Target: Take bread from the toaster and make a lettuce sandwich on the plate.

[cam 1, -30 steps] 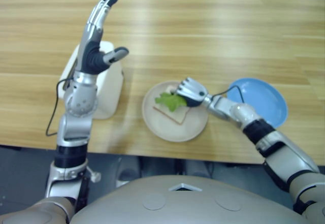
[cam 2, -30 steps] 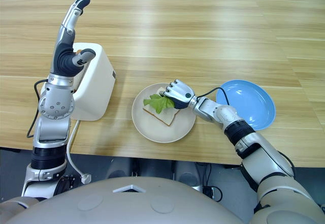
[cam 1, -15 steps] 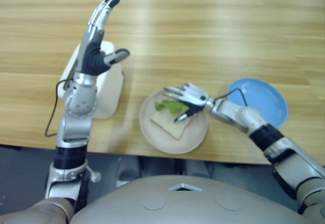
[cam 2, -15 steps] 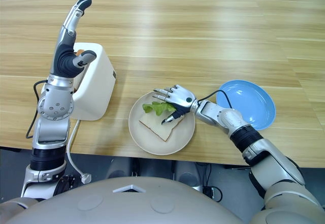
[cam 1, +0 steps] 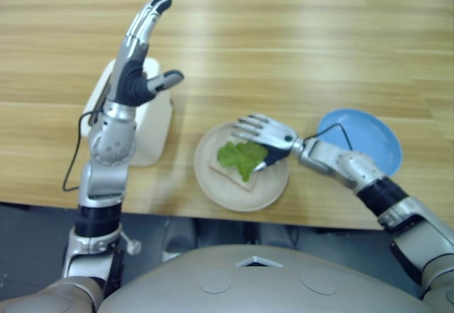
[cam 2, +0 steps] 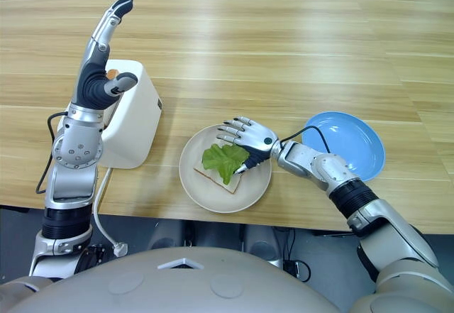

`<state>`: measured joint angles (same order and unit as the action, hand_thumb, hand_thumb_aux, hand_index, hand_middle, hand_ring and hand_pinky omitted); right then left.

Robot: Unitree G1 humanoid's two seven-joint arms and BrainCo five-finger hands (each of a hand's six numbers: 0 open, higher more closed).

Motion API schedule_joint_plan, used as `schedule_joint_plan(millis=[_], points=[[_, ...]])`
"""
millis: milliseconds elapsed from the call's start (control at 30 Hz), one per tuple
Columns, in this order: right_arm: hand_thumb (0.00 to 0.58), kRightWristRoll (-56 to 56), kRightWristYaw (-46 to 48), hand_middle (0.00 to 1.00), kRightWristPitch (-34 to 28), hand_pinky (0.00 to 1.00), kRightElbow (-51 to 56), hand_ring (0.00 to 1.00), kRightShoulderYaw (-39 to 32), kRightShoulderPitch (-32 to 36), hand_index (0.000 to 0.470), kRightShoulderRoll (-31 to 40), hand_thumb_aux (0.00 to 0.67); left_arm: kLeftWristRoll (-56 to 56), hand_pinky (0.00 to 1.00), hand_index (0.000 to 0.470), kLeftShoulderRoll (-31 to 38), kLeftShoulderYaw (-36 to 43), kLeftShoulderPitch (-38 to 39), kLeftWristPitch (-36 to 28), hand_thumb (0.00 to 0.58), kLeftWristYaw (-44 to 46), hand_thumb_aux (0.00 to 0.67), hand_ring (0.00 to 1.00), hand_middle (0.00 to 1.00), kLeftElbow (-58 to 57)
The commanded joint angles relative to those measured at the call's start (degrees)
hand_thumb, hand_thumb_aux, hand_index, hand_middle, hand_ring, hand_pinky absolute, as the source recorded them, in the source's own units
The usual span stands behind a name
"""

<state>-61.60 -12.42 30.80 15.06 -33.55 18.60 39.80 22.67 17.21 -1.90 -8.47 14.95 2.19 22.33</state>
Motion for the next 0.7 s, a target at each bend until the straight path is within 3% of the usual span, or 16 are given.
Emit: schedule_joint_plan(millis=[33, 467, 700], points=[[0.0, 0.93, 2.23, 0.0, 0.65, 0.0, -1.5, 0.0, 0.3, -1.06, 0.0, 0.48, 0.0, 0.22, 0.0, 0.0, 0.46, 0.36, -0.15, -0.77, 0.0, 0.82, 0.0, 0.0, 0.0, 0.4], [0.0, 4.57, 9.0, 0.0, 0.01, 0.0, -10.34, 0.0, 5.4, -7.04, 0.0, 6.11, 0.0, -4.8, 0.0, 0.0, 4.94, -4.3, -0.3, -3.01, 0.0, 5.52, 0.0, 0.0, 0.0, 2.23], [0.0, 9.26, 14.88, 0.0, -1.5, 0.0, -17.54, 0.0, 12.06, -11.27, 0.0, 10.43, 0.0, -8.97, 0.0, 0.0, 8.67, -7.55, 0.46, -4.8, 0.0, 9.13, 0.0, 0.0, 0.0, 2.44]])
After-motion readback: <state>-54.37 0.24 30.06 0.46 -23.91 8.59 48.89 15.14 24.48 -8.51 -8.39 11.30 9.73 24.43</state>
